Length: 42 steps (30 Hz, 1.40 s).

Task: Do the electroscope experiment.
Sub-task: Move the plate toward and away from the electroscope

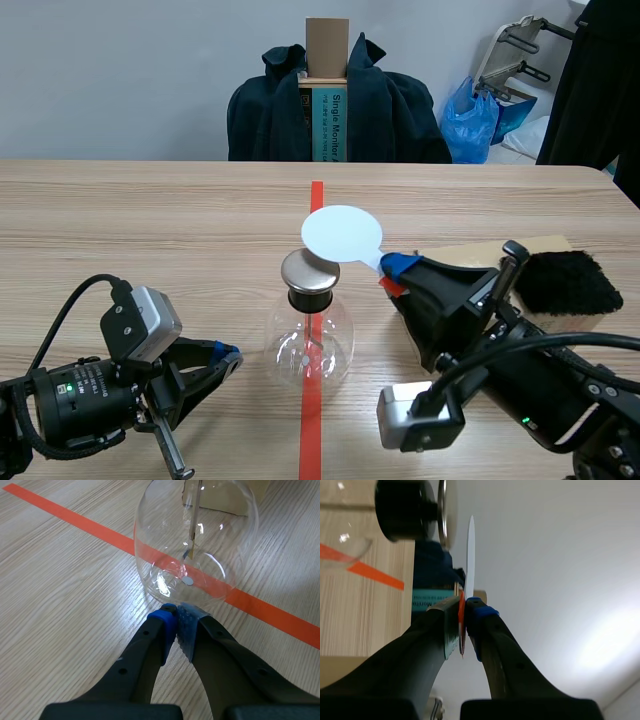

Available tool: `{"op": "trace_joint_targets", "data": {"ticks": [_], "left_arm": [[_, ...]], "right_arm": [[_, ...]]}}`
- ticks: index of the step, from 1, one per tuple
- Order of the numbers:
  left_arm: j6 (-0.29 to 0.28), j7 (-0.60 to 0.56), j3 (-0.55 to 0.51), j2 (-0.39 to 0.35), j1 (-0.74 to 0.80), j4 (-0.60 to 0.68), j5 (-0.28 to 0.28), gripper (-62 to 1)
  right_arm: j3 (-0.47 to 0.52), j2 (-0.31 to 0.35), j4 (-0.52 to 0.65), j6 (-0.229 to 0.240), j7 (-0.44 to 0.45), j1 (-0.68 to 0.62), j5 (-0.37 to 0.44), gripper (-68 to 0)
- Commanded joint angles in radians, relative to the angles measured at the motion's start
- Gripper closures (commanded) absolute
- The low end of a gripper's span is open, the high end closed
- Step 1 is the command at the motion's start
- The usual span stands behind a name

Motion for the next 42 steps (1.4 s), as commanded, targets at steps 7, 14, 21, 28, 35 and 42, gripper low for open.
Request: {"op": "trace_joint_targets", "data": {"ticks": [7,14,21,28,35,42], "left_arm": [[-0.002,-0.014,-0.002,-0.005,-0.003,0.024,-0.011,-3.0],[-0.002,-0.014,-0.002,-0.005,-0.003,0.024,-0.011,-3.0],[-0.002,-0.014,-0.002,-0.005,-0.002,0.024,-0.011,-3.0],[-0.002,-0.014,-0.002,-0.006,0.000,0.024,-0.011,-3.0],[0.000,-0.014,-0.002,-0.017,0.006,0.024,-0.014,-3.0],[0.024,-0.016,-0.011,-0.066,0.073,0.075,-0.022,-3.0]], "right_arm": [[0.012,0.005,0.016,-0.015,0.141,0.009,0.008,-0.6],[0.012,0.005,0.016,-0.015,0.175,0.009,0.008,-0.6],[0.011,0.005,0.016,-0.015,0.180,0.009,0.008,-0.7],[0.012,0.005,0.016,-0.015,0.132,0.008,0.008,-0.6],[0.012,0.005,0.016,-0.015,-0.018,0.008,0.009,-0.7],[0.036,0.005,0.016,-0.015,-0.183,0.009,0.008,-0.7]]}}
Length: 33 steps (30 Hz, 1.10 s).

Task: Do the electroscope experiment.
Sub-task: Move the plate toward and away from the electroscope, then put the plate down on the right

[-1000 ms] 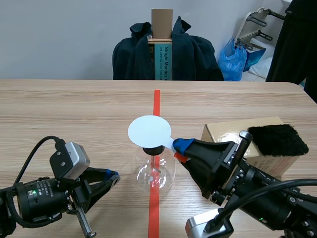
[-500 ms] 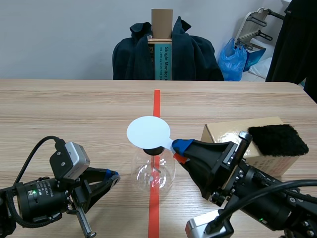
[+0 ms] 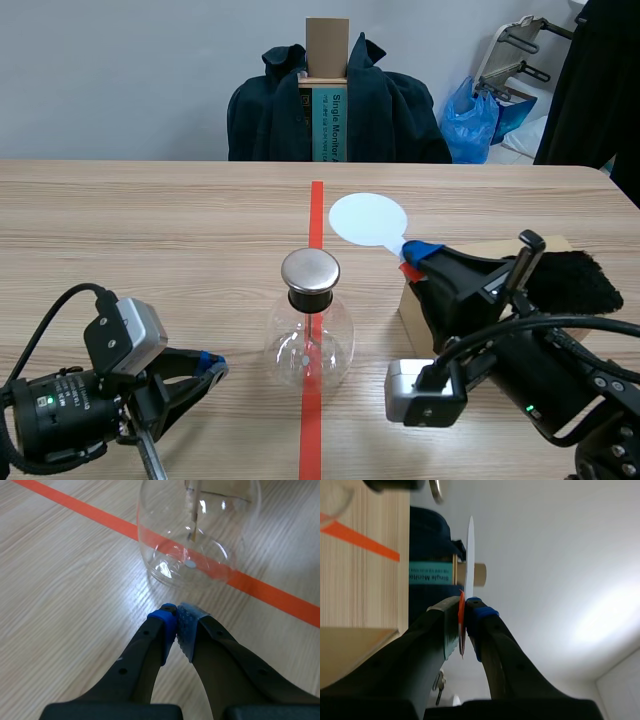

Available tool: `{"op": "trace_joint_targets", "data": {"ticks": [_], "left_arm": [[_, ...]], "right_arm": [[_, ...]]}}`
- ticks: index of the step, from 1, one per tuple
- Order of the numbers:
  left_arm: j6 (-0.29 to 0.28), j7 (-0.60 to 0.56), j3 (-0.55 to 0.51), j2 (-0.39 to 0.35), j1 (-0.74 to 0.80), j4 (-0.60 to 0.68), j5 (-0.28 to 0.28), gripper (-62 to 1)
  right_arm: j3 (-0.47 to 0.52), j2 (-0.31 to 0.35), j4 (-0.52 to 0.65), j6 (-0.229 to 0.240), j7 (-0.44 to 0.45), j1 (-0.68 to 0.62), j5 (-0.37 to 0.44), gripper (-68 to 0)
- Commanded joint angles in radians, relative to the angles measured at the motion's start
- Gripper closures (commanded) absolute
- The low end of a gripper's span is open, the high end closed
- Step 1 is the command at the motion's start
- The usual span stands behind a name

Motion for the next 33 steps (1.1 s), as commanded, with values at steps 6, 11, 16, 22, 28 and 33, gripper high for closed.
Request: {"op": "trace_joint_targets", "data": {"ticks": [6,11,16,22,28,33], "left_arm": [[0.001,-0.056,-0.063,-0.098,0.153,0.180,-0.043,-26.5],[0.001,-0.114,-0.145,-0.180,0.288,0.322,-0.171,-50.2],[0.000,-0.115,-0.241,-0.264,0.429,0.458,-0.285,-60.4],[0.000,-0.112,-0.356,-0.330,0.586,0.563,-0.333,-62.3],[-0.003,-0.111,-0.460,-0.341,0.711,0.627,-0.334,-62.3],[-0.003,-0.111,-0.510,-0.341,0.780,0.675,-0.338,-62.3]], "right_arm": [[0.052,0.005,0.016,-0.016,-0.084,0.006,0.008,-0.7],[0.095,0.006,0.021,-0.070,-0.085,0.006,0.023,-0.7],[0.146,0.021,0.080,-0.082,-0.080,-0.032,0.049,-0.7],[0.151,0.069,0.131,-0.105,-0.086,-0.123,0.129,-0.7],[0.150,0.069,0.128,-0.106,-0.140,-0.221,0.114,-0.7],[0.132,0.049,0.091,-0.105,-0.180,-0.235,0.088,-0.7]]}}
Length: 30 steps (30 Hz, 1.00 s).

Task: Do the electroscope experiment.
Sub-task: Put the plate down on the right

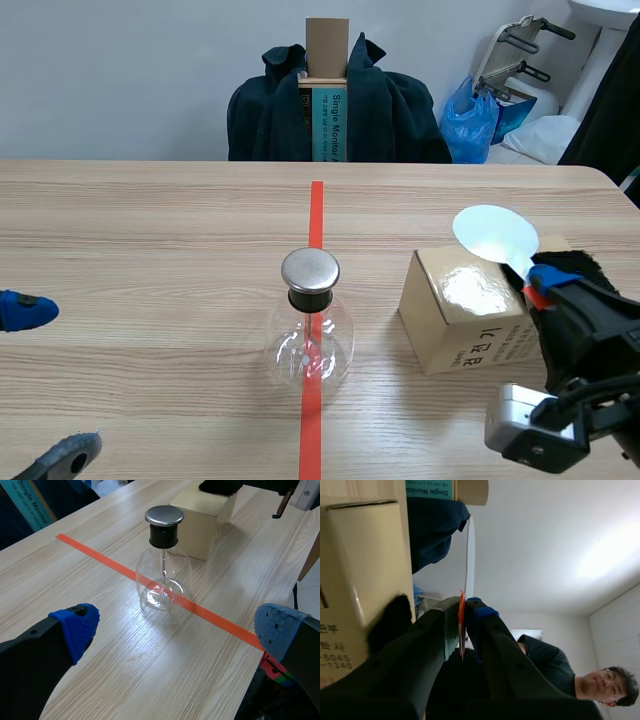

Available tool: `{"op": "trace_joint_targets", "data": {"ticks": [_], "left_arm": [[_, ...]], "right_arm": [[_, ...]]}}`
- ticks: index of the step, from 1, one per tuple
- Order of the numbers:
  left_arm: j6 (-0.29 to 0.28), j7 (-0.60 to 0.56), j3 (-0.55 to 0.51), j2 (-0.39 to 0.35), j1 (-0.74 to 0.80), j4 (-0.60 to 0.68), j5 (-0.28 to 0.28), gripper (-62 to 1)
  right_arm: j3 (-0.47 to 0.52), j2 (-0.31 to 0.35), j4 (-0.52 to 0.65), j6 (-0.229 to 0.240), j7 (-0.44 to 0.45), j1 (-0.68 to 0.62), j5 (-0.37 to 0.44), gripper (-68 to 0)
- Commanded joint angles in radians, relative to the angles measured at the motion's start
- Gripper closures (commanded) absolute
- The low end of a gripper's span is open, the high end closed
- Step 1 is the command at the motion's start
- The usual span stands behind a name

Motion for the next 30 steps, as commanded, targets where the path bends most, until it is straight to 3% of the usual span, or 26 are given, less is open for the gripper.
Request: {"op": "trace_joint_targets", "data": {"ticks": [1,14,23,24,26,30], "left_arm": [[-0.002,-0.017,-0.001,0.005,0.005,0.023,-0.011,-62.3],[-0.002,-0.017,-0.004,0.005,0.007,0.029,-0.011,-62.3],[-0.002,-0.018,-0.004,0.005,0.007,0.029,-0.011,-62.3],[-0.002,-0.018,-0.004,0.005,0.007,0.029,-0.011,-62.3],[-0.002,-0.018,-0.004,0.005,0.007,0.029,-0.011,-62.3],[-0.002,-0.018,-0.005,0.005,0.007,0.029,-0.011,-62.3]], "right_arm": [[-0.011,-0.008,-0.019,-0.009,-0.017,0.021,-0.013,-0.7],[-0.041,-0.054,-0.172,-0.013,-0.063,0.082,-0.093,-0.7],[-0.041,-0.056,-0.188,-0.012,-0.063,0.098,-0.099,-0.8],[-0.042,-0.058,-0.188,-0.012,-0.063,0.098,-0.099,-2.3],[-0.042,-0.064,-0.188,-0.023,-0.064,0.098,-0.099,-11.6],[-0.042,-0.067,-0.188,-0.063,-0.061,0.098,-0.100,-40.3]]}}
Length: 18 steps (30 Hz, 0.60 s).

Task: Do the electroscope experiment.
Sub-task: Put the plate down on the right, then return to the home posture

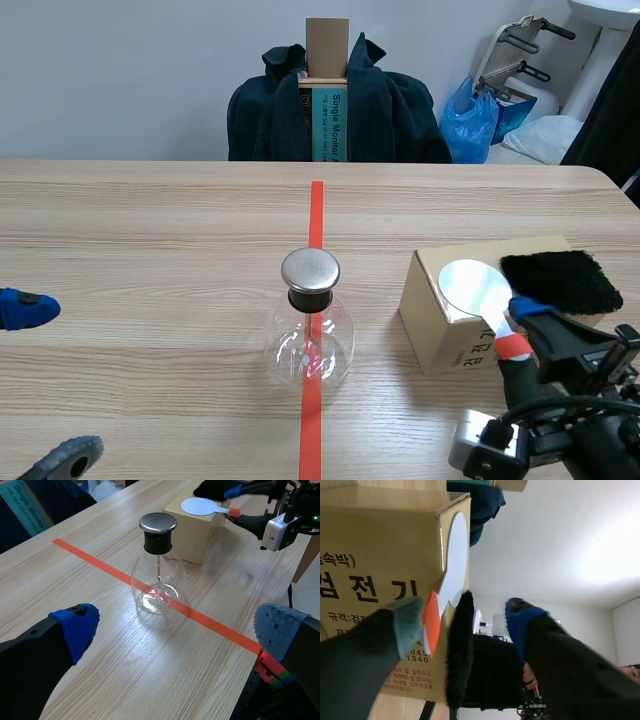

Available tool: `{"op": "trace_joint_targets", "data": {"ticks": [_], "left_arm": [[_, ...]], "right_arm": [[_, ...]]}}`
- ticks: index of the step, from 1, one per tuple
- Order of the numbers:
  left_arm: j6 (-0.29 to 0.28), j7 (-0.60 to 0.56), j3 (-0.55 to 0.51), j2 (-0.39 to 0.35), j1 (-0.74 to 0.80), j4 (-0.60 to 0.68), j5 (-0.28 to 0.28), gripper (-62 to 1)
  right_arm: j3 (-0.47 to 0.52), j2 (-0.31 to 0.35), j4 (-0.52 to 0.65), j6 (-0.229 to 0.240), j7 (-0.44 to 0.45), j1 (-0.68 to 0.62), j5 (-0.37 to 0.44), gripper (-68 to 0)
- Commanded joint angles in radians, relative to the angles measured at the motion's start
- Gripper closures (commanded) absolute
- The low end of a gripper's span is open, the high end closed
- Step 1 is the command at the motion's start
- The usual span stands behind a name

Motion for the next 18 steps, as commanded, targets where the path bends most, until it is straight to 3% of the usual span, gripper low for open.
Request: {"op": "trace_joint_targets", "data": {"ticks": [1,4,10,15,18], "left_arm": [[-0.002,-0.018,-0.001,0.005,-0.003,0.014,-0.011,-62.3],[-0.002,-0.018,-0.001,0.005,-0.003,0.014,-0.011,-62.3],[-0.002,-0.018,-0.001,0.005,-0.003,0.014,-0.010,-62.3],[-0.002,-0.018,-0.001,0.005,-0.003,0.014,-0.010,-62.3],[-0.002,-0.018,-0.001,0.005,-0.003,0.014,-0.010,-62.3]], "right_arm": [[0.000,0.005,0.014,-0.032,0.003,0.009,0.003,-46.8],[0.000,0.005,0.014,-0.057,0.007,0.009,0.000,-56.3],[0.002,0.051,0.014,-0.045,0.031,-0.038,0.017,-56.4],[0.002,0.168,0.016,-0.037,0.163,-0.158,0.143,-56.4],[0.002,0.258,0.029,-0.037,0.254,-0.240,0.267,-56.4]]}}
